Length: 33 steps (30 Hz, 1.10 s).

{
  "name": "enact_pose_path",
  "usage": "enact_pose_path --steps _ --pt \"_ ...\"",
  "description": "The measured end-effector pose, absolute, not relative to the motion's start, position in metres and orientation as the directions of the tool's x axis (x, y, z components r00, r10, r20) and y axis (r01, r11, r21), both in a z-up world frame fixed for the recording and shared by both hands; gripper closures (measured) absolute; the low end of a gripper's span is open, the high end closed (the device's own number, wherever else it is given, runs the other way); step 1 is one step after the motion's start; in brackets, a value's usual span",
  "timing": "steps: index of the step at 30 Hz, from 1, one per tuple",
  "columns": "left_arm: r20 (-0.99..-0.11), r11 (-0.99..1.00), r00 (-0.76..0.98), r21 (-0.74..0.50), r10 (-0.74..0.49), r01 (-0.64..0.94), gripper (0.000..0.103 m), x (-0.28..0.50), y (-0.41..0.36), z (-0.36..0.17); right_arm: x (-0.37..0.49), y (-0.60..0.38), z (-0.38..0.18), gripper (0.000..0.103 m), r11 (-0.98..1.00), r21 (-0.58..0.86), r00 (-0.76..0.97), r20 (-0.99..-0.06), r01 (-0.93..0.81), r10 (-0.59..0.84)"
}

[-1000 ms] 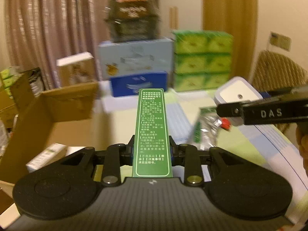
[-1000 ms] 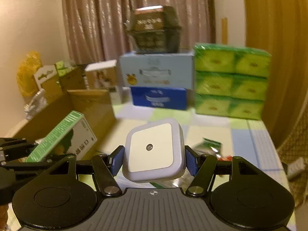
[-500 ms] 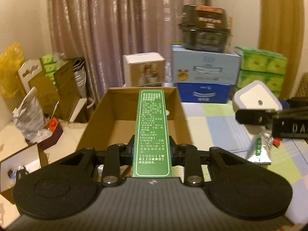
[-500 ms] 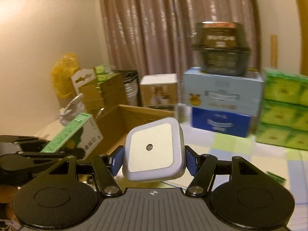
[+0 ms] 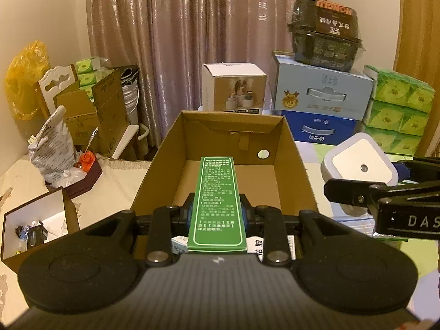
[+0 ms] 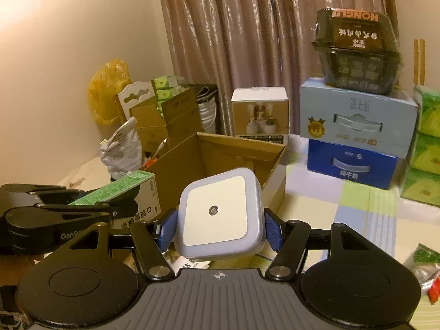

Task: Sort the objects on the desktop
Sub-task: 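Carry the green spray box and white night light toward the cardboard box, then lower the spray box into the box with the left tool while the right releases the light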

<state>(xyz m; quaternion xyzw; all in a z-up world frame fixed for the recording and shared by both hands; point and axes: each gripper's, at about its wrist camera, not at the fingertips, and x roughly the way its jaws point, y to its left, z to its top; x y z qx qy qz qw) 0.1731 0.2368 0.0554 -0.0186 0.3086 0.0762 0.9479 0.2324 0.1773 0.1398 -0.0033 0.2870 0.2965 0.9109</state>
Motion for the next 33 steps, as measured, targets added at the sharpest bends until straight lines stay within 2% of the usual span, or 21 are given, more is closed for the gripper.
enact_pose_path --steps 22,25,33 --pt "-0.624 0.978 0.766 -0.019 0.151 -0.209 0.077 0.187 0.263 0.035 0.254 0.202 0.123 0.041 0.8 0.22 0.608 -0.549 -0.558 0.574" --pt "-0.62 0.977 0.769 -0.017 0.156 -0.212 0.068 0.187 0.263 0.035 0.256 0.201 0.123 0.041 0.801 0.228 0.607 -0.548 -0.554 0.576" --pt "-0.606 0.972 0.775 -0.008 0.181 -0.233 0.068 0.182 0.264 0.036 0.254 0.201 0.125 0.041 0.794 0.242 0.601 -0.543 -0.557 0.587"
